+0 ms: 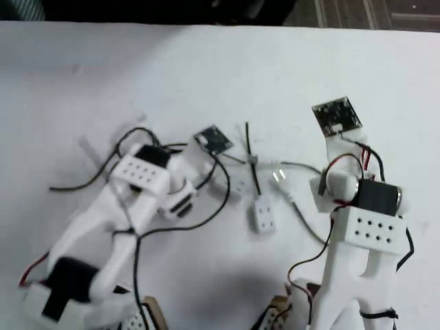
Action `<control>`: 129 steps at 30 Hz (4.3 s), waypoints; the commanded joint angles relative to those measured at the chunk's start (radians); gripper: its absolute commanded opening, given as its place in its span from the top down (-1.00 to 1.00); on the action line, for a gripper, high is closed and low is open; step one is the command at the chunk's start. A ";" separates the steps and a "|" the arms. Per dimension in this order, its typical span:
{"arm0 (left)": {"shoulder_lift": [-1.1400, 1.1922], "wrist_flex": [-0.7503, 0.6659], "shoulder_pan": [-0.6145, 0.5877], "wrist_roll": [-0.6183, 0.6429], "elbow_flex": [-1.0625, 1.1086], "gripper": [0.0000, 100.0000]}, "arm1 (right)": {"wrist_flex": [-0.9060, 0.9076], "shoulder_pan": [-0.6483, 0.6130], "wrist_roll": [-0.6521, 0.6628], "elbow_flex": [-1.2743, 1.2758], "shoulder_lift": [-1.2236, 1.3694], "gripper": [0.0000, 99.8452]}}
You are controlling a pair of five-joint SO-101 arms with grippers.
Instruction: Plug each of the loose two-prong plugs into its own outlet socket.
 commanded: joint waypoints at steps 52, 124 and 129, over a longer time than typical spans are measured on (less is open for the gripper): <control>-0.007 0.318 -0.038 0.054 -0.316 0.64 | -0.001 0.016 0.005 0.048 -0.024 0.51; -0.855 -0.193 -0.484 0.041 0.618 0.86 | -0.288 -0.315 -1.456 -0.799 1.316 0.97; -0.862 -0.199 -0.483 0.000 0.638 0.86 | -0.229 -0.272 -1.339 -0.799 1.241 0.97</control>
